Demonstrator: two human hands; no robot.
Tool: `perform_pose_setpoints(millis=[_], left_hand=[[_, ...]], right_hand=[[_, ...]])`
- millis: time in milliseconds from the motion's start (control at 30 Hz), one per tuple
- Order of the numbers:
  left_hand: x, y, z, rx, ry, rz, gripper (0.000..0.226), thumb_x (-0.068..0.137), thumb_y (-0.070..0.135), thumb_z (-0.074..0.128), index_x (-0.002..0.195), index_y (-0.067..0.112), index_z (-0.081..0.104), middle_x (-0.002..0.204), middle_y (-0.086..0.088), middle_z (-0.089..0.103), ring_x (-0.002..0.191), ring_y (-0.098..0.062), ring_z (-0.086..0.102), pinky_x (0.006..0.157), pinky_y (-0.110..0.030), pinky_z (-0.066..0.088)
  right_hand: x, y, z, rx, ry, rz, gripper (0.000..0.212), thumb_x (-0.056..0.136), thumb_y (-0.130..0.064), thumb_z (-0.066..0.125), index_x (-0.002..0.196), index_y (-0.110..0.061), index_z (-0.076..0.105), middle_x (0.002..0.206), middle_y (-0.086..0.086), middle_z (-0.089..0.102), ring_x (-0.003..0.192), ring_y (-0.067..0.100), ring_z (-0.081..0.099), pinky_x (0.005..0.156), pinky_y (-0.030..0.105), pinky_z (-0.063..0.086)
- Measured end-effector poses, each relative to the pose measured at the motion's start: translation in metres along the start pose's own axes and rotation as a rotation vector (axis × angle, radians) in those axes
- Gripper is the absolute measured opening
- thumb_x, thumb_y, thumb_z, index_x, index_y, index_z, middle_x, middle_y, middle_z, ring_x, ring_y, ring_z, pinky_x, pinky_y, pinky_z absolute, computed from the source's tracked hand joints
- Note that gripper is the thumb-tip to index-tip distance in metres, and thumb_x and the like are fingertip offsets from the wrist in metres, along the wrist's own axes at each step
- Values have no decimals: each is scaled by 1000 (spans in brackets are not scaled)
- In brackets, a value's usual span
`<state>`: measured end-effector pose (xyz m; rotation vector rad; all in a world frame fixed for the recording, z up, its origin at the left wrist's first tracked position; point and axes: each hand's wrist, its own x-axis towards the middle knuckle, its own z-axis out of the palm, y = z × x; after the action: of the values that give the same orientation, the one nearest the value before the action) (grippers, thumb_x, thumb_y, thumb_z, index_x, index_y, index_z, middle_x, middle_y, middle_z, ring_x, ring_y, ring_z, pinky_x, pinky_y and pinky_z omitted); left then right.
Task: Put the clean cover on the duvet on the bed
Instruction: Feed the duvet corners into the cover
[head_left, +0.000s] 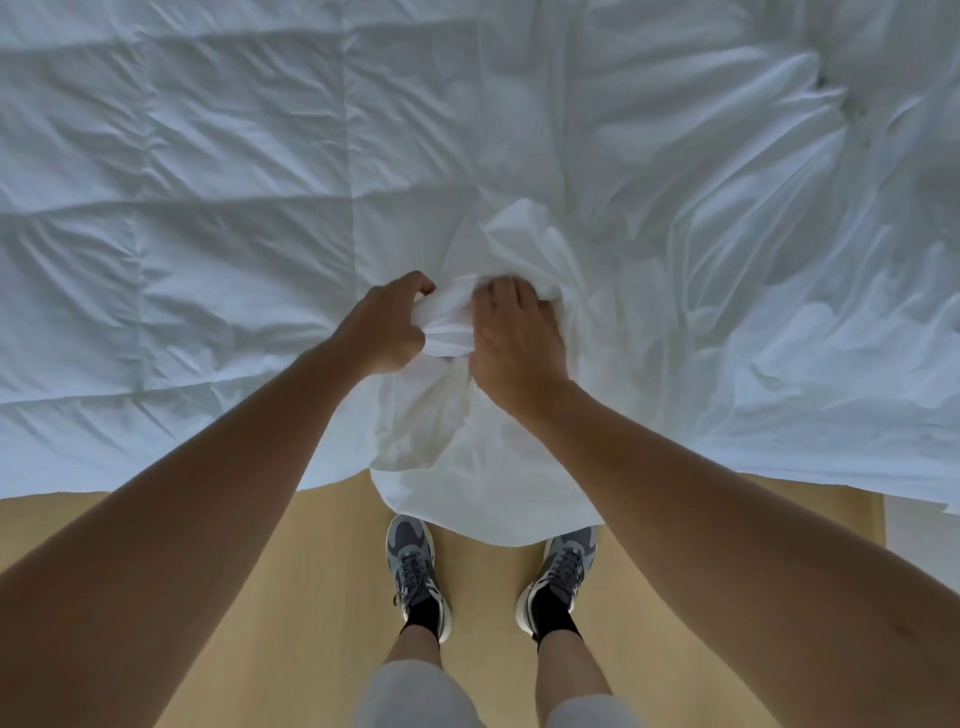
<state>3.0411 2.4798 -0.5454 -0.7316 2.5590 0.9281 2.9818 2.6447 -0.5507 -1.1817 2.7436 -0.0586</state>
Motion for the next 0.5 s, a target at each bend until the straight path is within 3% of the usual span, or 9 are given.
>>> perform_pose_setpoints(millis=[67,100,200,233,267,300,367,433,500], left_hand=[[-3,7,-3,-66,57,-33,49,81,1,56,126,21,51,109,-7,63,85,-26,61,58,-28,44],[-12,11,2,-41,164,-5,49,78,1,59,124,17,51,110,-8,61,89,-27,59,64,-28,45],[-46,19,37,209,535,326,38,67,-3,66,103,6,62,103,-14,60,89,-35,56,77,-40,46],[-56,20,52,214,496,454,31,68,-4,67,98,5,65,98,-15,62,87,-36,59,77,-44,49],[-62,20,65,192,349,518,29,74,-4,65,102,4,67,101,-16,65,91,-36,61,80,-47,53],[-66,16,76,169,150,476,34,82,-1,62,116,4,65,116,-16,65,104,-35,62,89,-49,54],[-66,5,89,184,-134,222,55,95,8,55,149,10,42,150,-11,48,135,-30,48,111,-42,44],[-60,-5,94,233,-180,64,65,101,20,49,159,19,19,160,-4,37,141,-26,41,111,-40,41],[-57,-9,98,313,-199,30,68,103,33,43,161,28,6,166,3,23,146,-25,33,112,-48,37]], right_hand=[[-1,4,6,-94,-18,42,57,87,-19,63,139,-4,43,135,18,51,123,34,50,101,46,42],[-2,8,10,-118,-40,59,57,89,-20,61,140,-5,41,136,18,50,125,34,50,101,47,42],[2,21,19,-130,-102,83,43,96,-18,54,137,-9,47,131,11,57,121,29,55,97,43,44],[6,25,19,-110,-98,68,37,97,-17,52,133,-11,51,128,9,60,118,27,58,94,41,46],[9,29,18,-72,-82,56,31,98,-17,51,129,-12,55,125,8,63,115,27,61,91,40,48],[10,31,15,-29,-63,46,28,98,-16,51,125,-11,58,121,8,65,111,27,63,89,39,49],[10,35,11,51,-21,36,23,97,-14,54,118,-9,62,114,9,68,105,28,65,87,38,50],[6,39,7,132,0,39,21,94,-11,57,114,-8,64,110,9,68,102,29,65,85,39,50],[1,41,5,198,-15,49,23,89,-6,61,112,-9,65,104,9,67,99,30,64,81,38,50]])
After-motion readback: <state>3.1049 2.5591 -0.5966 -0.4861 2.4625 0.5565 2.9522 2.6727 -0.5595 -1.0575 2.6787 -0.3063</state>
